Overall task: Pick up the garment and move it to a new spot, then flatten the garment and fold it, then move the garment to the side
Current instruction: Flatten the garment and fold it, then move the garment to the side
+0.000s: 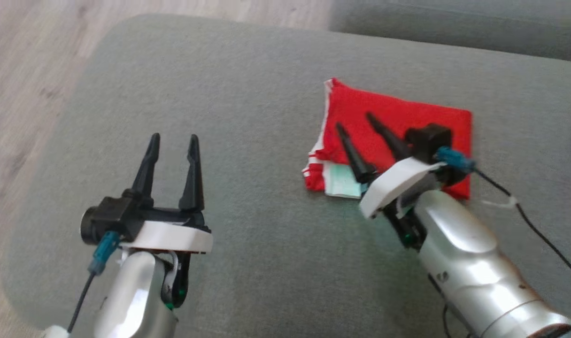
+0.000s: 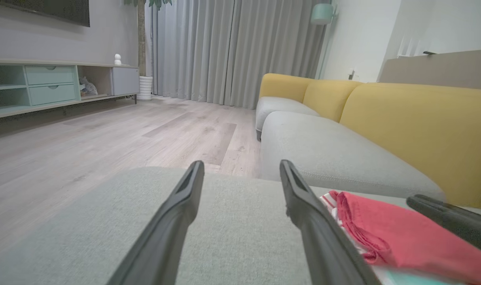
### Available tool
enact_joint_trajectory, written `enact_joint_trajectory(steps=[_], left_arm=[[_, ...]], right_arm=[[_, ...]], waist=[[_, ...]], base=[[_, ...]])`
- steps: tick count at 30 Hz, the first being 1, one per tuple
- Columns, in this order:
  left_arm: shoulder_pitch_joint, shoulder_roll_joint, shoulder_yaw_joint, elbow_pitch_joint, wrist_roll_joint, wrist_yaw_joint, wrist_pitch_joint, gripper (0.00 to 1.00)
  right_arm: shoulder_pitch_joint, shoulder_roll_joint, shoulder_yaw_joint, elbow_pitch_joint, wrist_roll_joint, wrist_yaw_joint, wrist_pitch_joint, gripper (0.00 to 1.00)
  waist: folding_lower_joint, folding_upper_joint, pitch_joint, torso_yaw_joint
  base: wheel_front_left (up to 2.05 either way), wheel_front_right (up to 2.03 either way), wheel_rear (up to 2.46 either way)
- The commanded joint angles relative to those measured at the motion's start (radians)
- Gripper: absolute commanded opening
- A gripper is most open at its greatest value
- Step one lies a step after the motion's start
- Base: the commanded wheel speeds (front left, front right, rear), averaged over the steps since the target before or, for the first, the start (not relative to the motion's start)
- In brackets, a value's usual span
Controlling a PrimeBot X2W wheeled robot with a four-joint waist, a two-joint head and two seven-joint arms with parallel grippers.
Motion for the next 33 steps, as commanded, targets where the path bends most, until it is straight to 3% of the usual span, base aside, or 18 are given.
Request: enact_joint_trajectory(steps=[1, 5, 10, 14, 22, 33], left_arm=[[-0.013, 0.009, 0.044, -0.039, 0.009, -0.002, -0.005, 1.00], [0.003, 0.009, 0.067, -0.058, 0.011, 0.000, -0.005, 1.00], [0.042, 0.009, 0.085, -0.071, 0.007, 0.001, -0.005, 1.00], [0.075, 0.009, 0.102, -0.072, 0.009, 0.003, -0.005, 1.00], [0.147, 0.008, 0.169, -0.103, -0.017, 0.008, -0.005, 1.00], [0.137, 0.008, 0.132, -0.080, -0.025, 0.011, -0.005, 1.00]], right_arm=[[-0.027, 0.016, -0.037, -0.015, -0.034, -0.001, -0.017, 1.00], [0.017, 0.013, -0.257, -0.078, -0.190, -0.001, -0.019, 1.00], [0.192, 0.008, -0.533, -0.288, -0.408, -0.001, -0.019, 1.00], [0.308, 0.013, -0.629, -0.412, -0.476, -0.001, -0.020, 1.00], [0.469, 0.015, -0.629, -0.541, -0.395, -0.001, -0.020, 1.00], [0.503, 0.016, -0.623, -0.564, -0.380, -0.001, -0.020, 1.00]], waist=[[0.0000, 0.0000, -0.031, -0.044], [0.0000, 0.0000, -0.055, -0.099], [0.0000, 0.0000, -0.074, -0.169], [0.0000, 0.0000, -0.082, -0.214], [0.0000, 0.0000, -0.085, -0.280], [0.0000, 0.0000, -0.084, -0.273]], base=[[0.00, 0.00, 0.00], [0.00, 0.00, 0.00], [0.00, 0.00, 0.00], [0.00, 0.00, 0.00], [0.00, 0.00, 0.00], [0.00, 0.00, 0.00]])
